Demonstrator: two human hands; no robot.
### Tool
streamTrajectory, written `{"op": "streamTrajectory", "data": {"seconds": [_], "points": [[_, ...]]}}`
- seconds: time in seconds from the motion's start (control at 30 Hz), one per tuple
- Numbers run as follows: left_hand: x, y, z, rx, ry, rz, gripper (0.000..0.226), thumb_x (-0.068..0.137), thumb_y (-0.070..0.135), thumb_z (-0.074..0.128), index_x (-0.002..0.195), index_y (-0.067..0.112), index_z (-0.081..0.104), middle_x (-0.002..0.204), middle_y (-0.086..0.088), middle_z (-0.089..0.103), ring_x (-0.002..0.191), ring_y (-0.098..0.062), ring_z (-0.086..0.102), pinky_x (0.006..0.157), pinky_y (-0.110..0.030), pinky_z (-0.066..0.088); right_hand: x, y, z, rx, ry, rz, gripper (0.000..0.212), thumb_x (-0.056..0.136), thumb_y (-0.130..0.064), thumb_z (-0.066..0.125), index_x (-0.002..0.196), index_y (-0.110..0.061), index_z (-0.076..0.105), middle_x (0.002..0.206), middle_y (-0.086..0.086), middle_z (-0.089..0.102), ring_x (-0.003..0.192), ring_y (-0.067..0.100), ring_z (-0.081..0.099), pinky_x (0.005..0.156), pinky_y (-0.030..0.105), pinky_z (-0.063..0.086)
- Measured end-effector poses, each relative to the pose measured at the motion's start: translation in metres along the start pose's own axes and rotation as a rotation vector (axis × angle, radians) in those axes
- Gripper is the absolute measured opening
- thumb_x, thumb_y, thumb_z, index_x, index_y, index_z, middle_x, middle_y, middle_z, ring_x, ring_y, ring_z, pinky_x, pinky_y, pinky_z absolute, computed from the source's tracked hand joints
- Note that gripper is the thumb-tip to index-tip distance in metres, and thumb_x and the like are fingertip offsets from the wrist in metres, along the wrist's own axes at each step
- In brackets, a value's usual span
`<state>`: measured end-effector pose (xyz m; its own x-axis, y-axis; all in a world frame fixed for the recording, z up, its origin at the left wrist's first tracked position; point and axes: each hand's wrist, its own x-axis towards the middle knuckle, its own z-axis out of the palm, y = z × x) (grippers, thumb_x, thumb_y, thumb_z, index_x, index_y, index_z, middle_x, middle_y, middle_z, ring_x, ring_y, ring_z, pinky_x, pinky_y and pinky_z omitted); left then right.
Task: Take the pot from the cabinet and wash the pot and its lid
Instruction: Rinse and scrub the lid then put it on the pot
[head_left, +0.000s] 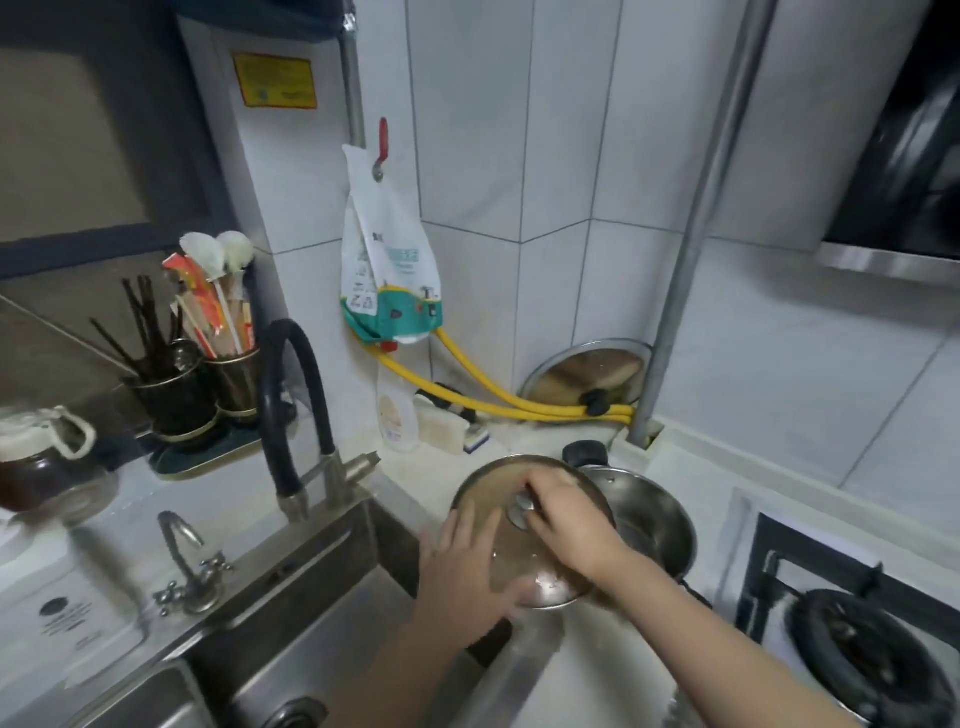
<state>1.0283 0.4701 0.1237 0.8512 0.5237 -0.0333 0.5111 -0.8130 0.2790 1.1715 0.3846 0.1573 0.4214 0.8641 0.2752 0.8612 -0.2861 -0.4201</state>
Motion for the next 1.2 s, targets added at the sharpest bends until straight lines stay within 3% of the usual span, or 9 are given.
{"op": "streamTrajectory", "data": {"seconds": [0.1,0.2,0.3,0.5,0.63,0.77,0.87,0.97,1.2], "points": [[0.025,0.036,0.007,0.001,-0.03,0.043,0.108,0.059,0.092,0.016,0.15,0.035,0.007,0.162,-0.004,0.002,0.149,-0.024,0.003,0.116,-0.056,-0.001,-0.006,0.034,-0.026,-0.026,0.021,0.051,0.008,0.083,-0.01,0.055,0.09,-0.011,0.053,0.094,0.004,0.058,0.088,0.014,0.045,0.075,0.022,0.034],[0.042,0.06,0.021,0.04,-0.051,0.025,0.093,0.07,0.081,0.024,0.15,0.035,0.011,0.161,-0.004,0.009,0.148,-0.025,0.008,0.116,-0.057,0.0,-0.011,0.064,-0.039,-0.015,0.036,0.109,0.009,0.08,-0.005,0.054,0.081,-0.013,0.049,0.082,-0.003,0.056,0.082,0.016,0.048,0.07,0.022,0.035],[0.055,0.077,0.038,0.0,-0.114,0.028,0.083,0.081,0.071,0.038,0.15,0.033,0.011,0.161,-0.002,0.011,0.147,-0.025,0.012,0.117,-0.054,0.003,-0.016,0.092,-0.041,-0.035,0.015,0.179,0.011,0.081,-0.006,0.053,0.085,-0.016,0.05,0.086,-0.003,0.056,0.086,0.015,0.049,0.072,0.022,0.035],[0.077,0.083,0.063,-0.096,-0.25,0.061,0.087,0.084,0.065,0.046,0.152,0.029,0.005,0.162,-0.004,0.001,0.148,-0.021,0.008,0.119,-0.046,0.003,-0.016,0.131,-0.034,0.007,-0.014,0.259,0.017,0.08,-0.004,0.053,0.083,-0.019,0.046,0.083,-0.002,0.053,0.079,0.015,0.047,0.063,0.007,0.034],[0.087,0.085,0.067,-0.09,-0.281,0.071,0.085,0.087,0.061,0.045,0.152,0.026,0.004,0.161,-0.006,0.0,0.148,-0.023,0.008,0.121,-0.045,0.004,-0.013,0.144,-0.029,0.007,-0.04,0.284,0.011,0.082,-0.006,0.055,0.087,-0.016,0.051,0.09,0.003,0.057,0.086,0.018,0.051,0.067,0.015,0.03],[0.092,0.083,0.074,-0.089,-0.255,0.059,0.085,0.087,0.055,0.047,0.152,0.024,0.003,0.161,-0.009,-0.001,0.148,-0.024,0.007,0.119,-0.04,0.006,-0.008,0.143,-0.025,0.079,-0.009,0.246,0.024,0.08,-0.004,0.055,0.072,-0.023,0.044,0.084,0.005,0.057,0.079,0.014,0.049,0.066,0.017,0.033],[0.095,0.081,0.073,-0.102,-0.242,0.044,0.085,0.087,0.053,0.049,0.152,0.023,0.003,0.161,-0.01,0.0,0.148,-0.027,0.007,0.119,-0.039,0.01,-0.005,0.144,-0.021,0.083,0.004,0.242,0.007,0.084,-0.008,0.055,0.084,-0.015,0.054,0.092,0.003,0.058,0.084,0.012,0.049,0.068,0.013,0.034],[0.095,0.08,0.07,-0.134,-0.253,0.043,0.086,0.087,0.052,0.051,0.152,0.022,0.004,0.161,-0.008,-0.001,0.148,-0.027,0.006,0.12,-0.038,0.015,-0.006,0.148,-0.016,0.068,0.0,0.233,0.012,0.086,-0.011,0.054,0.084,-0.022,0.049,0.095,0.001,0.056,0.087,0.009,0.045,0.068,0.006,0.034],[0.093,0.078,0.079,-0.124,-0.258,0.078,0.088,0.086,0.056,0.052,0.152,0.024,0.005,0.161,-0.006,0.001,0.148,-0.023,0.007,0.119,-0.035,0.016,-0.013,0.156,-0.01,0.082,-0.017,0.276,0.021,0.085,-0.012,0.054,0.088,-0.029,0.042,0.099,0.001,0.054,0.086,0.008,0.043,0.069,0.003,0.034]]}}
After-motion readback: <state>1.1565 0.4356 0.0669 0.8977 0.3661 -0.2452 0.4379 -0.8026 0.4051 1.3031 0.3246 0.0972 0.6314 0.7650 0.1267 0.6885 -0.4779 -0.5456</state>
